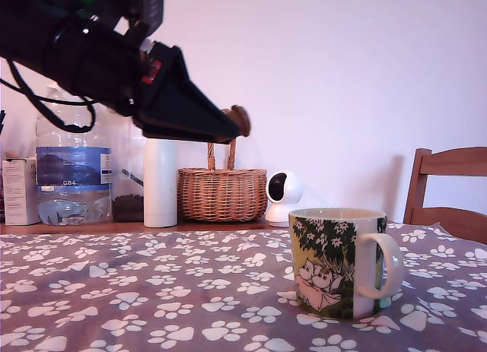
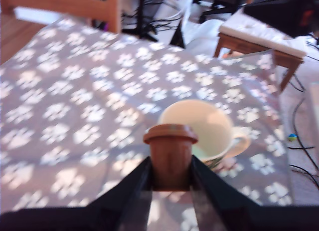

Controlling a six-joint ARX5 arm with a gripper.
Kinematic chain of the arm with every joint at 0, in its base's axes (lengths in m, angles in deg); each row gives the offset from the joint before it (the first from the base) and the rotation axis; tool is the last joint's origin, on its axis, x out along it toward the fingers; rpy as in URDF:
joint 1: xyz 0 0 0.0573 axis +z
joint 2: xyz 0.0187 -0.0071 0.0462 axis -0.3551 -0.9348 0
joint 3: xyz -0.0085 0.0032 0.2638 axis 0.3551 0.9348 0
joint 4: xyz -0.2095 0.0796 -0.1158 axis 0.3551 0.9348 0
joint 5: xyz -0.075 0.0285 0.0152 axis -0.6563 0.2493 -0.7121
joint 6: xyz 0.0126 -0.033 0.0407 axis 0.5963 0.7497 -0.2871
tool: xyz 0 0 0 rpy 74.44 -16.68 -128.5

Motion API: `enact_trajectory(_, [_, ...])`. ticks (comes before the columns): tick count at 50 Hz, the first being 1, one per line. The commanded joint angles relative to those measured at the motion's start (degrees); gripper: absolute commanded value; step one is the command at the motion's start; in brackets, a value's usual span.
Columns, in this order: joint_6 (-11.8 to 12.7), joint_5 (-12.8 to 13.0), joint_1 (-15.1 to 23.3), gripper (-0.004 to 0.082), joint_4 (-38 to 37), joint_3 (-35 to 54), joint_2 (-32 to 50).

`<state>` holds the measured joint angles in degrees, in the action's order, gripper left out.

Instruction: Pick up the coffee capsules from the table one by one and drop them inside the nearest coffee cup

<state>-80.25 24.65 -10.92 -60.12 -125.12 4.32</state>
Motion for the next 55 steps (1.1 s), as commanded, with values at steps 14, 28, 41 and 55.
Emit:
enact_trajectory(14, [2.93,1.81,-3.04,0.0056,-2.45,1.11,0.79])
enact_trajectory(28, [3.39,8.61,-6.32,0.0057,-0.02,-1.16,0.33])
enact_trajectory(41, [3.21,12.5,-9.57,0.0057,5.7,-7.56,-4.02])
enact_trajectory(55, [2.64,16.33,-12.68,0.0057,11.19,-15.56,-11.61])
